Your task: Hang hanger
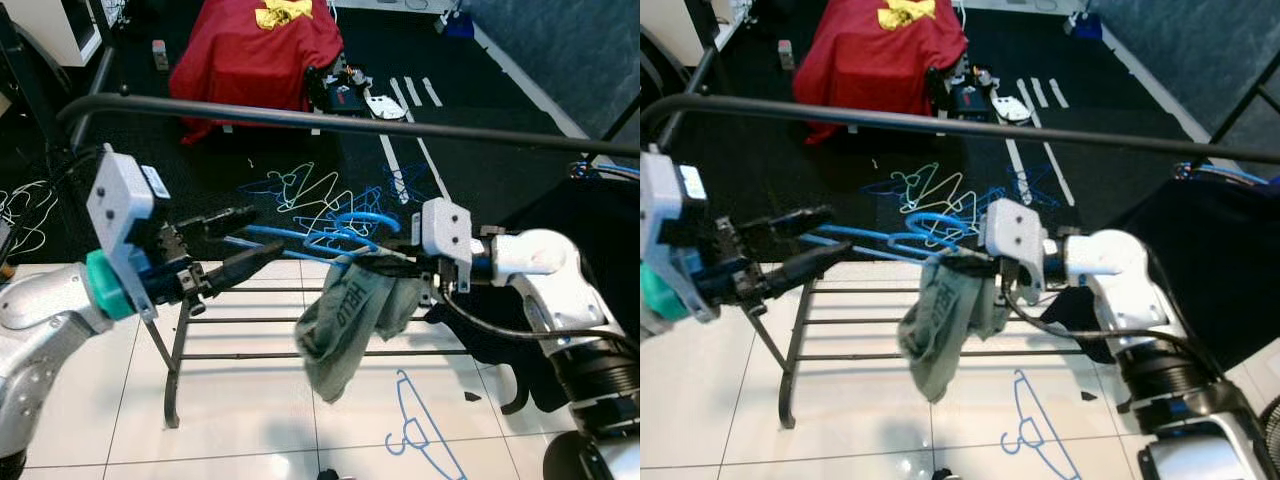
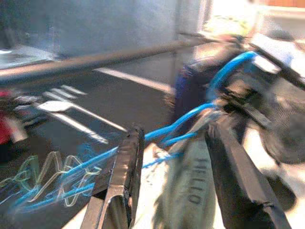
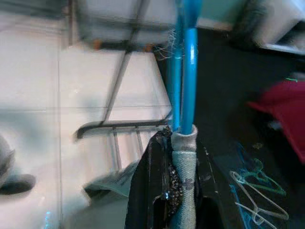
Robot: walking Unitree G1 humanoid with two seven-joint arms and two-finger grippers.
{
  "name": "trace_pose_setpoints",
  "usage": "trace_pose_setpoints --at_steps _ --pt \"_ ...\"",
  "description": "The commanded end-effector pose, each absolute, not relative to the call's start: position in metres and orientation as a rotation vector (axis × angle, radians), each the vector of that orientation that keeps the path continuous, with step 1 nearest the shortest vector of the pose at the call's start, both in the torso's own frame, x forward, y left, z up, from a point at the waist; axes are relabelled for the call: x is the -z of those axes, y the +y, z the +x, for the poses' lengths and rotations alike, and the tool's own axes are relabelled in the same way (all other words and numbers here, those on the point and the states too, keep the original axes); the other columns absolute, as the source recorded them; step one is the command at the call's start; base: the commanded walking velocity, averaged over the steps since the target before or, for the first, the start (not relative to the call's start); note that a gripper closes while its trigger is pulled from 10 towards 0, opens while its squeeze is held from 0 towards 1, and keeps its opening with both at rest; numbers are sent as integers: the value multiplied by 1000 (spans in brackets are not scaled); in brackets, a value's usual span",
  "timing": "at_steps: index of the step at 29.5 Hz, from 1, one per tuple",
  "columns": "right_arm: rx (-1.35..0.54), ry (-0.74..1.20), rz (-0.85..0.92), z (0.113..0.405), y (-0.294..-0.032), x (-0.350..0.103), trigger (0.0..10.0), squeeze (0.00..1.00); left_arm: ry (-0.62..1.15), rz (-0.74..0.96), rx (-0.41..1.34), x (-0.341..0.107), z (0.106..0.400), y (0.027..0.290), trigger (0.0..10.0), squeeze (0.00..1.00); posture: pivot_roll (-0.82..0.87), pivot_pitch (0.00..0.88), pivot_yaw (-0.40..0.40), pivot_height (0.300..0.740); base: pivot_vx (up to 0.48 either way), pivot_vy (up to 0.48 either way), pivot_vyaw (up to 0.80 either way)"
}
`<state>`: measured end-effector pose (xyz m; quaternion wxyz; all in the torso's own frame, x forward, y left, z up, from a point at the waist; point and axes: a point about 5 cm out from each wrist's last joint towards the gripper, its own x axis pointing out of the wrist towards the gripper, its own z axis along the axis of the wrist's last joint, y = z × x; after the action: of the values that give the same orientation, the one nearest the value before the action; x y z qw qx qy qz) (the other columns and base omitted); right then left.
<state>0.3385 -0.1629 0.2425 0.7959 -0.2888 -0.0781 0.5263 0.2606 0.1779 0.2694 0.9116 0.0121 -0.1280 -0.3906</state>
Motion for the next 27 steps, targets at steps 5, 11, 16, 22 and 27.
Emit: trace_pose_setpoints --at_steps 5,11,16,22,27 --pt "-1047 -330 -512 334 -158 -284 10000 0 -132 -27 596 -232 258 165 10000 0 -28 136 29 740 0 0 0" --pt "-1084 -343 -508 337 -153 -300 10000 0 -18 130 738 -211 246 138 10000 0 -32 151 24 740 0 0 0" --pt "-1130 -359 -472 336 -146 -314 10000 0 -93 313 611 -211 267 123 10000 0 -43 151 25 740 0 0 0" --pt "-1183 -334 -473 329 -144 -314 10000 0 -124 445 657 -207 267 109 10000 1000 -56 160 25 740 0 0 0" --pt "-1308 -213 -458 309 -139 -282 10000 0 -37 525 674 -193 250 120 10000 1000 -33 167 27 740 0 0 0"
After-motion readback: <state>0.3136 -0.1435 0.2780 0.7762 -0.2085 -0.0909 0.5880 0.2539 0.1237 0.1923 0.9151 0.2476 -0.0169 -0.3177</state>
